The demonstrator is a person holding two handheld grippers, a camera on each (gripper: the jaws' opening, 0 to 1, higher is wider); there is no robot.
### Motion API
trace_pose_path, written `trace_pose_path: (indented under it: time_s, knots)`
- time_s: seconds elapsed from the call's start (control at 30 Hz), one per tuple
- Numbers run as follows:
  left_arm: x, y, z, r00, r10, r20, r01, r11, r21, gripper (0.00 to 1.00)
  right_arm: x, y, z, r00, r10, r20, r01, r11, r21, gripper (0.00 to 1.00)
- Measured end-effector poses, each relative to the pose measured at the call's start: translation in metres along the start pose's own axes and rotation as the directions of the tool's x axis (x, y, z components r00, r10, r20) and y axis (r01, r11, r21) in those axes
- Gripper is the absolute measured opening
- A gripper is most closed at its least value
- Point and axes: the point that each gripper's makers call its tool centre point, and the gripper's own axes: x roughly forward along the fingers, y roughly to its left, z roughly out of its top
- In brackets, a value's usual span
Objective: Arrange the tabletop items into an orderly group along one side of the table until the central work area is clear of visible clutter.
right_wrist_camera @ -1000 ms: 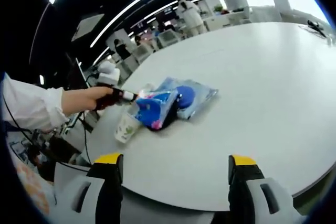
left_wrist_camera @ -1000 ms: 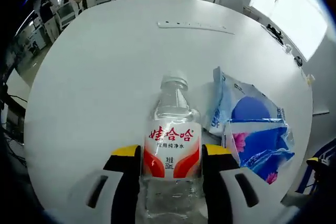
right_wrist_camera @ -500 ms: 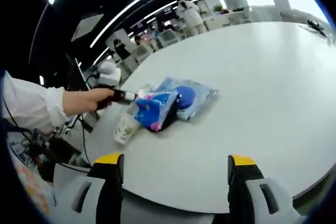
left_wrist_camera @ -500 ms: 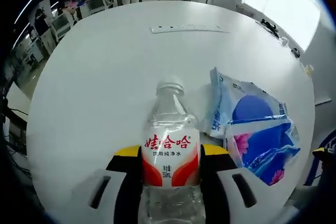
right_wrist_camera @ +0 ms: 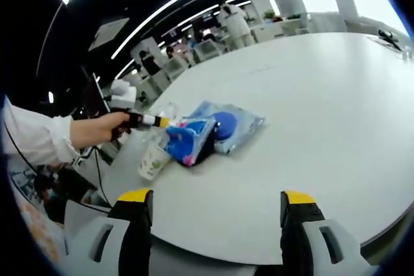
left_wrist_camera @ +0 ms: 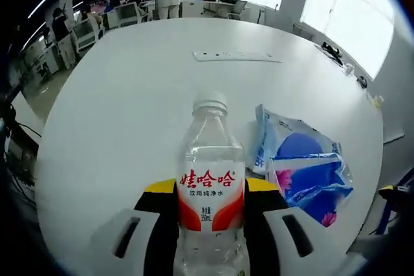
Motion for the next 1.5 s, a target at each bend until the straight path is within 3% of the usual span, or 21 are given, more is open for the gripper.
trace_pose_path:
  time_s: [0.2, 0.37, 0.53, 1.1, 1.5]
  knots:
    - [-0.026, 0.013, 0.015, 0.996, 0.024, 0.087, -0.02, 0.999, -0.049, 0.36, 0.003, 0.009, 0.002, 1.0, 0.026, 0.004, -0.026, 0.999, -0.02, 0.82]
    - [-0.049, 0.026, 0.028, 0.985, 0.057, 0.166, -0.045, 0.996, -0.075, 0.37, 0.006, 0.017, 0.0, 0.999, 0.045, -0.004, -0.045, 0.998, -0.038, 0.82]
    - [-0.057, 0.035, 0.035, 0.978, 0.062, 0.201, -0.04, 0.993, -0.111, 0.38, 0.005, 0.021, 0.0, 0.998, 0.057, -0.004, -0.057, 0.997, -0.049, 0.82]
    - [-0.056, 0.051, 0.044, 0.969, 0.099, 0.226, -0.073, 0.99, -0.121, 0.37, 0.001, 0.016, -0.005, 0.999, 0.037, -0.009, -0.037, 0.998, -0.041, 0.82]
    - [-0.035, 0.059, 0.052, 0.974, 0.111, 0.195, -0.087, 0.988, -0.126, 0.38, -0.004, 0.008, -0.006, 1.0, 0.007, -0.007, -0.007, 1.0, -0.028, 0.82]
